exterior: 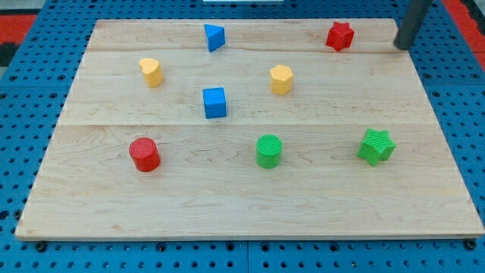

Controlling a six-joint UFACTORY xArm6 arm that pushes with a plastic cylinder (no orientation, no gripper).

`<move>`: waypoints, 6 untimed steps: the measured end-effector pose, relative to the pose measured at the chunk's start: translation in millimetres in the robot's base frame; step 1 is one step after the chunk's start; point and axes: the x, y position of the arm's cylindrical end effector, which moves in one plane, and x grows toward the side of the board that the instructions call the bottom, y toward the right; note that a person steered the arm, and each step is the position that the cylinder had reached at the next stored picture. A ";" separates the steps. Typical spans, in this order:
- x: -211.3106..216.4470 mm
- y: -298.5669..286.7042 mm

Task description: Nudge the red star down a bit

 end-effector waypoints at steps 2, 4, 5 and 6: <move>-51.0 19.3; -51.0 -124.2; -71.7 -102.6; -84.5 -100.3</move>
